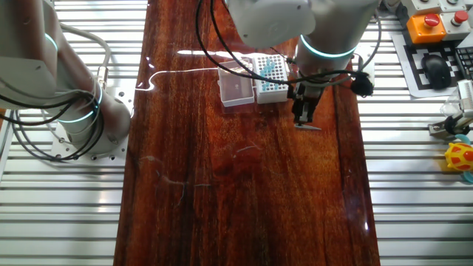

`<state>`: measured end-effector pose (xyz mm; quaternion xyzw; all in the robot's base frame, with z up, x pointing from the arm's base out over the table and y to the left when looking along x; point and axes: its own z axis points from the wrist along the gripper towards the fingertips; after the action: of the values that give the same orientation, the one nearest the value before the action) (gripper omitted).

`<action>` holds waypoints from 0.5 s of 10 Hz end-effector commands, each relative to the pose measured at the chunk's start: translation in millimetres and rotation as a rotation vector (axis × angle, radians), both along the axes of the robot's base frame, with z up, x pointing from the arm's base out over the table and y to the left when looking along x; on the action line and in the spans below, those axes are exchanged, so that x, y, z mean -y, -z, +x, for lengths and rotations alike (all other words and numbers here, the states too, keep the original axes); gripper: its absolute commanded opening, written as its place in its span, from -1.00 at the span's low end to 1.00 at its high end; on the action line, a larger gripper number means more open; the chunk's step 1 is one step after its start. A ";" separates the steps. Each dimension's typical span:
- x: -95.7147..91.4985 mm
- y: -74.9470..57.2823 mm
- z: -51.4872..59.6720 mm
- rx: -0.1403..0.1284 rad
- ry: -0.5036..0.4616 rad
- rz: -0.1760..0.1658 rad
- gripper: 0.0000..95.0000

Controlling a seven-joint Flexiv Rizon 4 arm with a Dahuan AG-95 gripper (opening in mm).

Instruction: Insert a medium pipette tip into the holder for medium pipette tips

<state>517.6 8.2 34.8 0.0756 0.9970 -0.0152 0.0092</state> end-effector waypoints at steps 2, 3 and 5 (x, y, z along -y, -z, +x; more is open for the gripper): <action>0.1 -3.5 -2.3 0.003 0.000 0.005 -0.60; 0.1 -3.5 -2.3 0.009 0.002 0.005 -0.60; 0.3 -2.4 -2.0 0.016 0.009 0.009 -0.60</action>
<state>515.6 7.4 35.6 0.0816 0.9964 -0.0120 0.0176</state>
